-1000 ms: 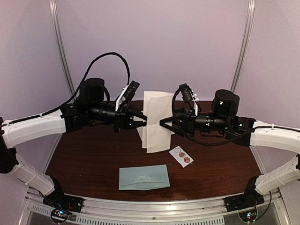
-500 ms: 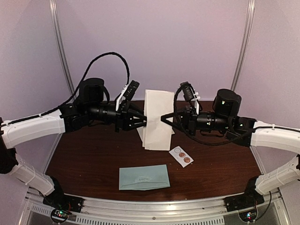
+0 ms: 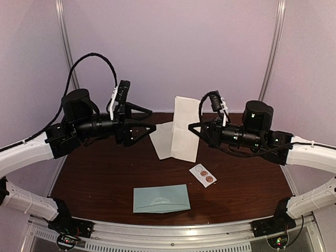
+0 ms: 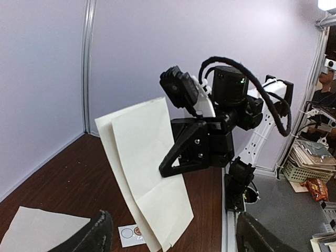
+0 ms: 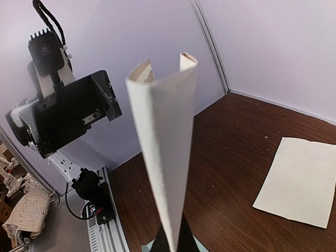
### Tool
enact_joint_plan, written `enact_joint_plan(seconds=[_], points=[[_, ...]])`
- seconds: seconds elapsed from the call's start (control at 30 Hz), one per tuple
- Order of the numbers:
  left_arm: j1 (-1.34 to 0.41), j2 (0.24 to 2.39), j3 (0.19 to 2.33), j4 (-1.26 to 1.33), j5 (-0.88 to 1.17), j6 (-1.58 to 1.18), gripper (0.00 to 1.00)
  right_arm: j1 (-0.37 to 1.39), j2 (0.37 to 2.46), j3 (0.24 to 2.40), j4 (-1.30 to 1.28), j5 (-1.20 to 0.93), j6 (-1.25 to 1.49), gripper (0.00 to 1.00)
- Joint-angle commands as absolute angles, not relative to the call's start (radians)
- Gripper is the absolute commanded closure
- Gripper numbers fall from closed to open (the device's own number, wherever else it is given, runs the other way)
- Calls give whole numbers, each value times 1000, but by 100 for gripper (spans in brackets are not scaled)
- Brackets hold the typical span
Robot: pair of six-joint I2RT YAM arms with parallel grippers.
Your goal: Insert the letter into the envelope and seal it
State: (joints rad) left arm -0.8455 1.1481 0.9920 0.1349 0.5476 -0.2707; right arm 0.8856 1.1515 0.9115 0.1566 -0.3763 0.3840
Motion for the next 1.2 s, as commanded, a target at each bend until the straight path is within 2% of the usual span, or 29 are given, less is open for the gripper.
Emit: enact_joint_plan(seconds=[0.0,0.23,0.4,0.57,0.7,1.03,1.1,1.17], points=[[-850,1170,982,212,513,-316,16,888,1167,936,163,-433,373,100],[-850,1229,990,221,545,-334,14,909,1191,941,231,-591,380,100],[-850,1263,1001,231,652,-324,16,917,1206,953,256,-651,382,100],[-854,1311,1021,232,762,-331,39,917,1226,967,262,-653,379,100],[-860,1332,1022,229,781,-324,49,917,1233,969,278,-654,383,100],[-860,1347,1027,246,781,-331,99,917,1226,961,282,-641,383,100],[-861,1345,1023,257,781,-337,100,917,1224,958,282,-636,384,99],[-860,1341,1016,268,776,-344,100,917,1222,953,281,-634,386,91]])
